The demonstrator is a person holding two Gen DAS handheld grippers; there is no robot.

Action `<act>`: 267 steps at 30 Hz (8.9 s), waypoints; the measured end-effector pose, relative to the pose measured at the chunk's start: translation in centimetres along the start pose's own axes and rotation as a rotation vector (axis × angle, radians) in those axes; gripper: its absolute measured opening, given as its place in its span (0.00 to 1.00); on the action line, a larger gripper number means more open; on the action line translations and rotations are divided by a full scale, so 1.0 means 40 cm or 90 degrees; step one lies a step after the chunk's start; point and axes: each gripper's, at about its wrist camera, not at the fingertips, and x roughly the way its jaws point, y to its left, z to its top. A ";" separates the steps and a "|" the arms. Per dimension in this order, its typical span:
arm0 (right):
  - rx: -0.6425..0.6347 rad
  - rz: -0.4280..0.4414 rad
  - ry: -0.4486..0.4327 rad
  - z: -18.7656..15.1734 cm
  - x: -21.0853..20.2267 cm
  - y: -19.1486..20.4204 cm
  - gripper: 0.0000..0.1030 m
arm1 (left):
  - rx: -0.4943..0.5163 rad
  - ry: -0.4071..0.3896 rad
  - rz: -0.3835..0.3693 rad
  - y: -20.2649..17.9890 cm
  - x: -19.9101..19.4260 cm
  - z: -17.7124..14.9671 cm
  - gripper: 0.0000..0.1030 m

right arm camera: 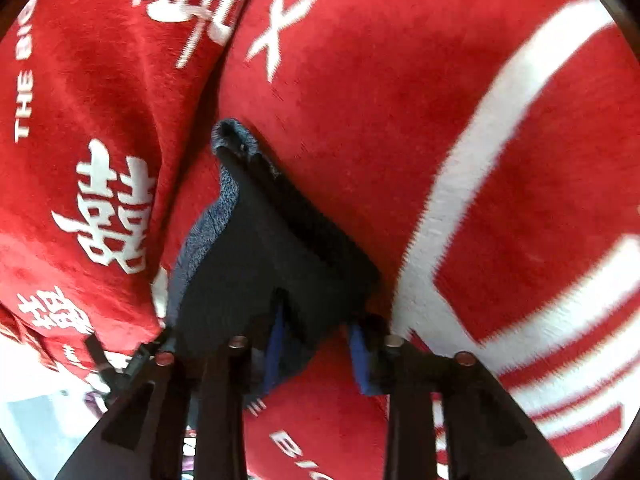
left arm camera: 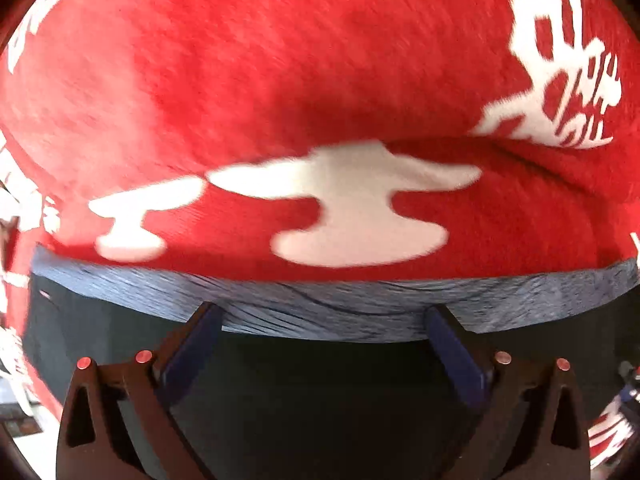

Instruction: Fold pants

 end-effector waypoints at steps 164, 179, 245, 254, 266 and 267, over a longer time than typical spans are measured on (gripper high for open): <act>-0.122 -0.037 0.023 -0.250 0.072 0.157 0.49 | 0.182 0.062 -0.071 -0.150 -0.140 -0.187 0.90; -0.009 0.001 -0.090 -0.075 0.010 0.000 0.49 | 0.118 0.051 -0.052 -0.248 -0.090 -0.156 0.96; -0.116 0.192 0.241 -0.560 0.438 0.433 0.36 | -0.069 0.110 0.034 0.469 -0.067 -0.274 1.00; -0.079 0.147 0.213 -0.581 0.418 0.392 0.08 | -0.088 0.120 -0.029 0.515 -0.044 -0.330 1.00; -0.140 0.133 0.293 -0.712 0.548 0.526 0.36 | -0.090 0.085 0.019 0.643 0.000 -0.332 1.00; -0.126 0.136 0.297 -0.710 0.547 0.513 0.36 | -0.088 0.085 0.021 0.639 -0.001 -0.329 1.00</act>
